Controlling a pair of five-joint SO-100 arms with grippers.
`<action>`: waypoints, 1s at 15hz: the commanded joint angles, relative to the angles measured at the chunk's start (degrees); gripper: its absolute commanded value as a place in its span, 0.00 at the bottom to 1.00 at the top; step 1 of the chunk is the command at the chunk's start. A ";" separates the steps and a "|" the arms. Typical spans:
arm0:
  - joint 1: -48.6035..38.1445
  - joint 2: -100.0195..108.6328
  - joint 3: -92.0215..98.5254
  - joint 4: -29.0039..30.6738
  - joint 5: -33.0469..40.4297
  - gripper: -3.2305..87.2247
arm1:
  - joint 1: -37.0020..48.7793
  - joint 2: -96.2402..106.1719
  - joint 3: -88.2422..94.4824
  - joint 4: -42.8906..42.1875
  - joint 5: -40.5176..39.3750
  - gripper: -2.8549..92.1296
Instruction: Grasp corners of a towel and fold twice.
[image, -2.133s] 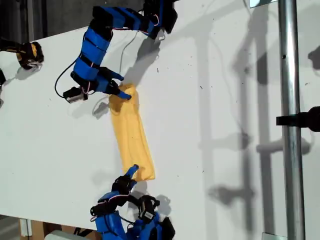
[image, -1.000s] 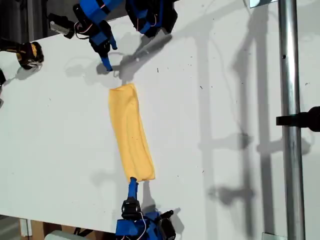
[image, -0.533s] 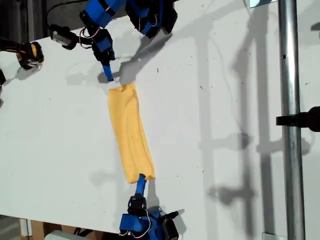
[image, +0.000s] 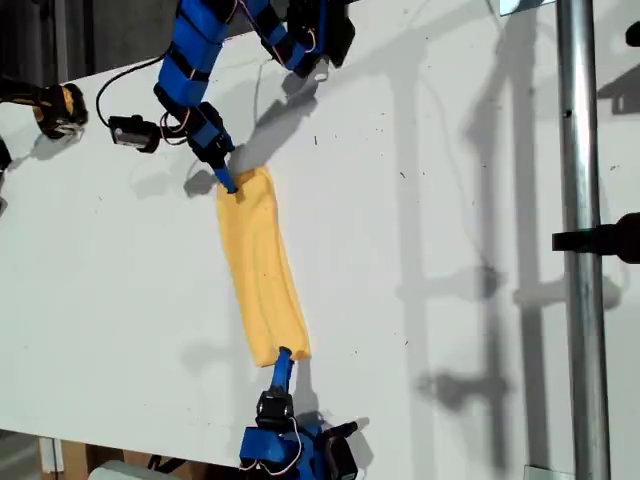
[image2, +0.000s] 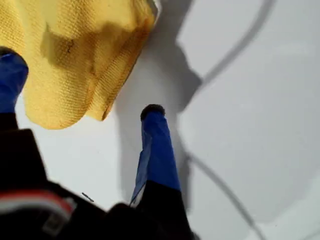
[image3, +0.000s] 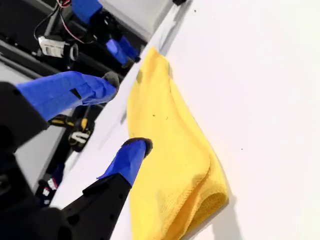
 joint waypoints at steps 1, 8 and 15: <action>0.26 0.35 -0.44 1.05 -0.79 0.26 | -1.85 -4.75 -7.03 -1.76 0.88 0.49; -1.32 0.35 -0.35 2.99 -1.05 0.25 | -7.56 -27.60 -24.43 0.79 4.92 0.49; -1.41 0.35 -0.70 3.43 -1.49 0.25 | -15.73 -33.49 -37.79 3.60 4.92 0.23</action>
